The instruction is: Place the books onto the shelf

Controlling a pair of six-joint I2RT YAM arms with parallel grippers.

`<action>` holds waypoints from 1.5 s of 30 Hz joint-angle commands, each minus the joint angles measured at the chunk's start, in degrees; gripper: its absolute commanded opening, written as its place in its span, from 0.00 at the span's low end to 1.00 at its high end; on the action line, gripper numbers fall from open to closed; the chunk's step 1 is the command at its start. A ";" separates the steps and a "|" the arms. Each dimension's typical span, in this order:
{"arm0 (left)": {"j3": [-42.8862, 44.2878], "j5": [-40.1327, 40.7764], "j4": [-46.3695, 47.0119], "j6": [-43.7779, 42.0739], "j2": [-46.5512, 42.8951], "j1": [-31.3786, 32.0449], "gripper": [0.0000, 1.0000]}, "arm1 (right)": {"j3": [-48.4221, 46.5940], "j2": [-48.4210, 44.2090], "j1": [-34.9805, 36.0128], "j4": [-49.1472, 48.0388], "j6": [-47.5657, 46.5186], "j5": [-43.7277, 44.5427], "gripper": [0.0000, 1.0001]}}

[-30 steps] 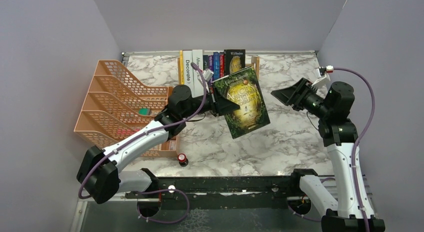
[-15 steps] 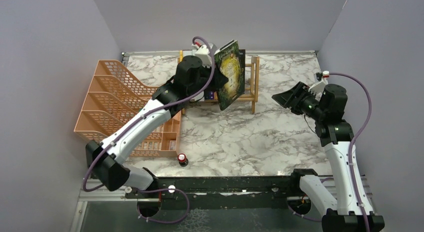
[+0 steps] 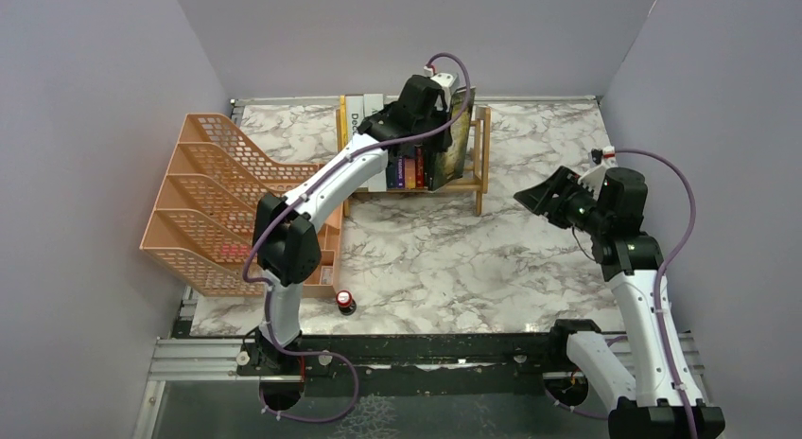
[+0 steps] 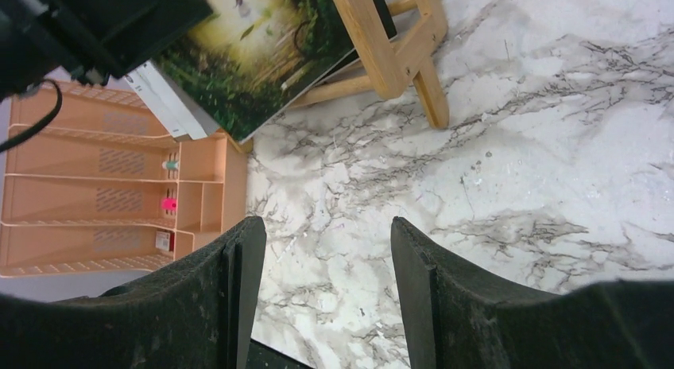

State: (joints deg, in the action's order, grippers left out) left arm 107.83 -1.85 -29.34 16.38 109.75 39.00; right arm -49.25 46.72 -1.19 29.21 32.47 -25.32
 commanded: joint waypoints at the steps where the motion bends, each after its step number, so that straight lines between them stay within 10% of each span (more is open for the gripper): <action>1: 8.99 -8.00 1.75 0.60 5.41 -3.90 0.00 | 1.05 -1.45 0.05 0.90 -0.99 0.76 0.63; 24: 18.94 21.02 -12.02 2.43 13.89 -4.73 0.00 | 3.39 -0.35 0.08 -1.34 -0.50 0.37 0.63; 31: 20.24 17.67 -12.83 2.01 14.40 -4.64 0.00 | 3.90 -0.19 0.07 -1.82 -0.21 -0.05 0.63; 36: 23.63 13.63 -13.88 2.38 14.71 -4.64 0.46 | 3.69 0.02 0.05 -1.65 -0.21 0.07 0.63; 45: 22.34 14.06 -13.91 2.58 8.41 -4.66 0.53 | 3.49 0.31 0.07 -1.70 -0.21 -0.11 0.63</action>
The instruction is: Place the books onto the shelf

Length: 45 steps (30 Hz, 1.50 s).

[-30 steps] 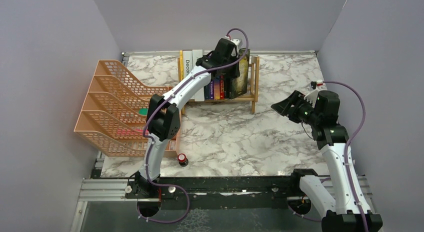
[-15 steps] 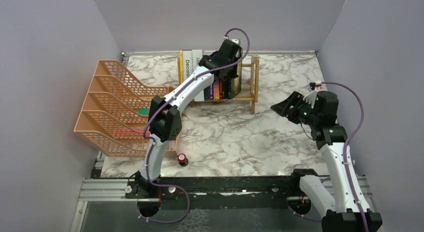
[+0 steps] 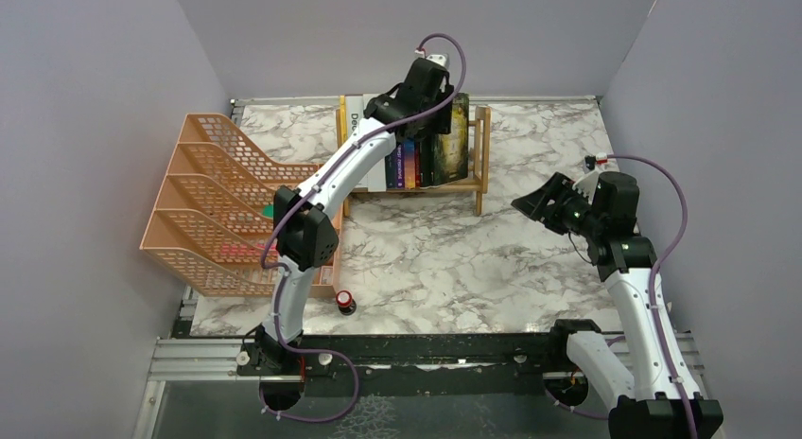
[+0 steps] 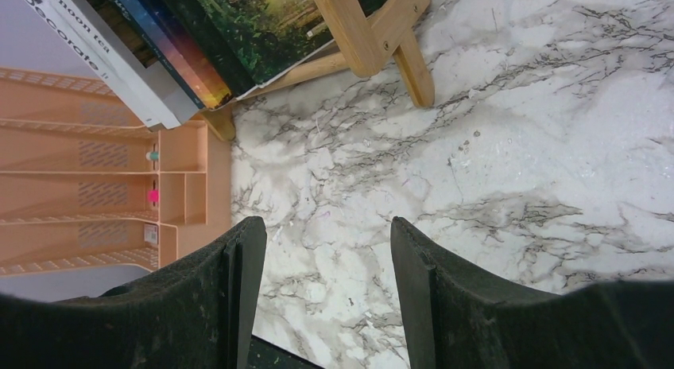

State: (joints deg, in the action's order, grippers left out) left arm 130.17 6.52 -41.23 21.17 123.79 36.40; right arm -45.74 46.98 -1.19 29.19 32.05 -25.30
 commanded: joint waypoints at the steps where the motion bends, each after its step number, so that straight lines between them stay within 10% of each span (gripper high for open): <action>1: -0.29 5.91 -2.02 -2.37 -6.48 -2.04 0.53 | -0.32 0.13 0.06 -1.56 0.06 -0.07 0.63; 6: -5.30 6.95 -2.00 -2.97 -12.47 -2.05 0.60 | -2.20 0.37 0.05 0.49 -1.58 1.66 0.63; 14: -25.49 10.73 -1.81 -1.79 -27.72 -2.12 0.99 | -5.87 -1.11 0.05 5.84 -5.12 5.72 0.75; 26: -50.96 15.17 -0.10 -0.13 -59.11 -2.11 0.99 | -16.74 -5.62 0.05 18.57 -6.43 17.40 1.00; 45: -45.97 27.95 -8.04 -2.21 -80.44 -2.12 0.99 | -36.14 -11.75 0.05 23.55 -5.77 31.38 1.00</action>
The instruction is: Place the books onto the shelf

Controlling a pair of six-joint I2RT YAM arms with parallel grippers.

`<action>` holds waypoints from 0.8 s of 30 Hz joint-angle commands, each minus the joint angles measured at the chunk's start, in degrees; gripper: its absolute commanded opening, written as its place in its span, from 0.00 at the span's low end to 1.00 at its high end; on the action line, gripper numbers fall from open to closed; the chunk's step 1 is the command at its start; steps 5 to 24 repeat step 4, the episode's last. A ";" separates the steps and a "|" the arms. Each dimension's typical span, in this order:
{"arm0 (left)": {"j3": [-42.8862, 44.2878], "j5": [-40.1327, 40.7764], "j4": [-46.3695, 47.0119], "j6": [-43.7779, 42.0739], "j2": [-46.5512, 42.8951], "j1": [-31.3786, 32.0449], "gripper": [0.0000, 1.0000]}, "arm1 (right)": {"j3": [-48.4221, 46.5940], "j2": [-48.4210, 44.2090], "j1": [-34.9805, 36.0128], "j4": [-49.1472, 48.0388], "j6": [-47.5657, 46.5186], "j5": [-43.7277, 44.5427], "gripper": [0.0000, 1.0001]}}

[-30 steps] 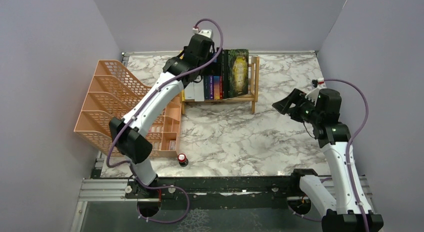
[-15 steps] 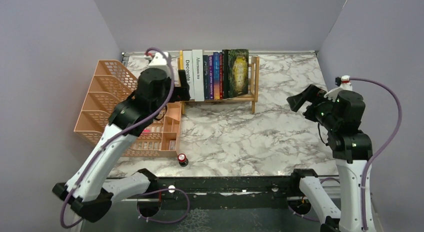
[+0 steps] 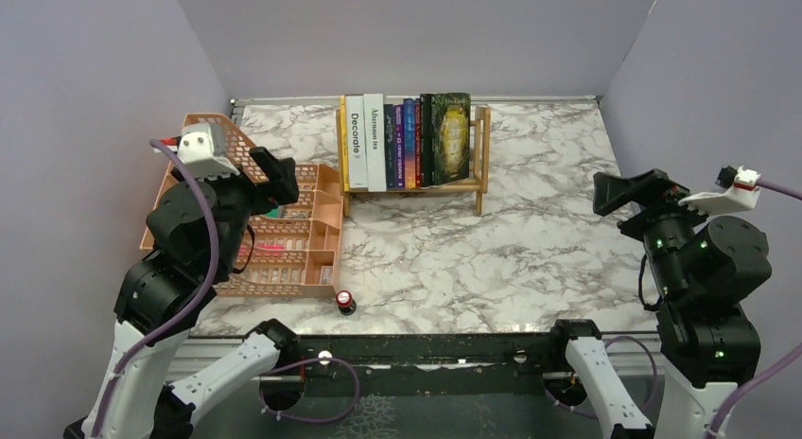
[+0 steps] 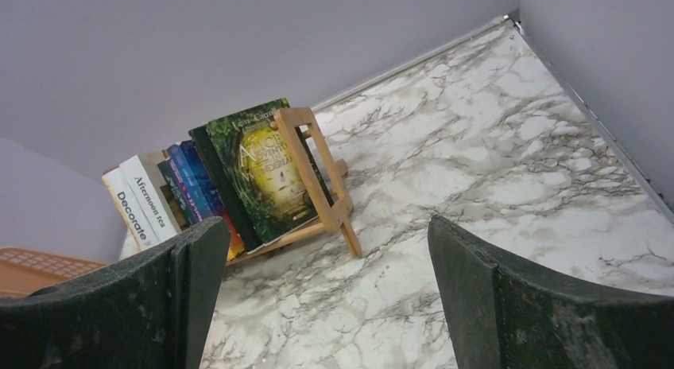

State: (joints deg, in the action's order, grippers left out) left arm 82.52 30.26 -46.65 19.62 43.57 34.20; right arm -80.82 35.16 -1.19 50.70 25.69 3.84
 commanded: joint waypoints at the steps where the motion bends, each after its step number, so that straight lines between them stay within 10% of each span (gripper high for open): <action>1: 1.91 4.50 -2.91 -0.60 -0.15 0.13 0.99 | -1.17 0.27 0.05 2.11 0.63 1.98 1.00; 24: 1.59 5.02 -3.23 -0.27 -0.15 0.13 0.99 | -0.99 0.81 0.05 2.22 0.83 1.16 1.00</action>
